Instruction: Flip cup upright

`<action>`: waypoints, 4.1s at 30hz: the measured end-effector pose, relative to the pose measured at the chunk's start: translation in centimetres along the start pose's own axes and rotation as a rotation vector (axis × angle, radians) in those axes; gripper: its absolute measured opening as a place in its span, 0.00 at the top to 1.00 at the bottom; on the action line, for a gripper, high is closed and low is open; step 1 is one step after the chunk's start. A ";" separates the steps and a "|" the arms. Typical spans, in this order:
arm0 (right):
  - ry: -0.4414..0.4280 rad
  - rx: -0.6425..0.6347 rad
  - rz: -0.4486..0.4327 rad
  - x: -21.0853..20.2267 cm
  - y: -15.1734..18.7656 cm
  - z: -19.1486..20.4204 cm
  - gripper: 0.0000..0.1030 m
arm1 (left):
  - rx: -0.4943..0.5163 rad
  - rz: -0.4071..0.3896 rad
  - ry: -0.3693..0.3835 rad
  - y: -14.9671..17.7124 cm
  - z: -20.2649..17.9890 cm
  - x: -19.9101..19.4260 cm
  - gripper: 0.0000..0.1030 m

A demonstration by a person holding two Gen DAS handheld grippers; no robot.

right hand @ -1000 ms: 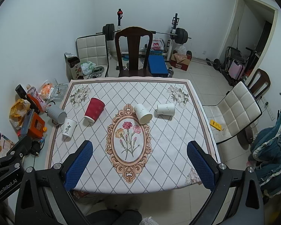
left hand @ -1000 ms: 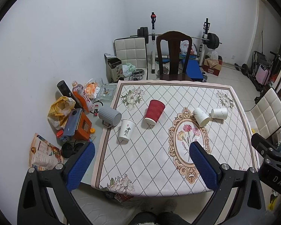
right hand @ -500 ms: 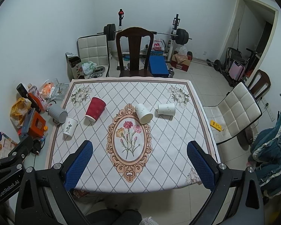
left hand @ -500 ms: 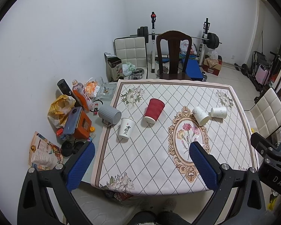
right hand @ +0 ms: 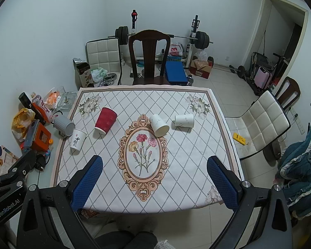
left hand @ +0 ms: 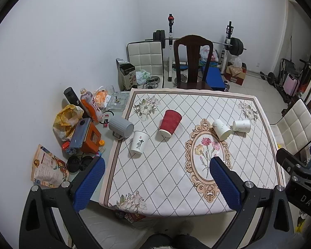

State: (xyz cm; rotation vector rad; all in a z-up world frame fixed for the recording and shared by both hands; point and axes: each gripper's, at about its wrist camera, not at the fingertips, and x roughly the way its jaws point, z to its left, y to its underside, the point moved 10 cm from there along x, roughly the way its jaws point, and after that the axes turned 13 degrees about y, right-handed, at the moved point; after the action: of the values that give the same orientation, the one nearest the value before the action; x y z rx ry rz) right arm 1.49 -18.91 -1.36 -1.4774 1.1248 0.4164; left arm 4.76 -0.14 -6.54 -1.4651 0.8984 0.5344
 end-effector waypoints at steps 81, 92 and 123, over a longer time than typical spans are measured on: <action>0.055 0.059 0.507 40.8 -3.0 27.7 0.01 | -0.578 0.506 -0.068 -0.9 30.4 44.6 0.19; 0.092 0.103 0.495 40.2 -2.0 24.5 0.01 | -0.386 0.412 -0.127 -4.3 29.1 40.9 0.20; 0.080 -0.092 0.559 35.8 8.9 11.0 0.01 | -0.162 0.547 0.085 8.2 4.4 30.0 0.20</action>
State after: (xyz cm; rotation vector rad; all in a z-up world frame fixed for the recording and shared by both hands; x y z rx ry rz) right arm 14.82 -22.08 -37.37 -1.2480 1.6022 0.8071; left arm 16.72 -1.47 -35.54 -1.3881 1.3608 0.9701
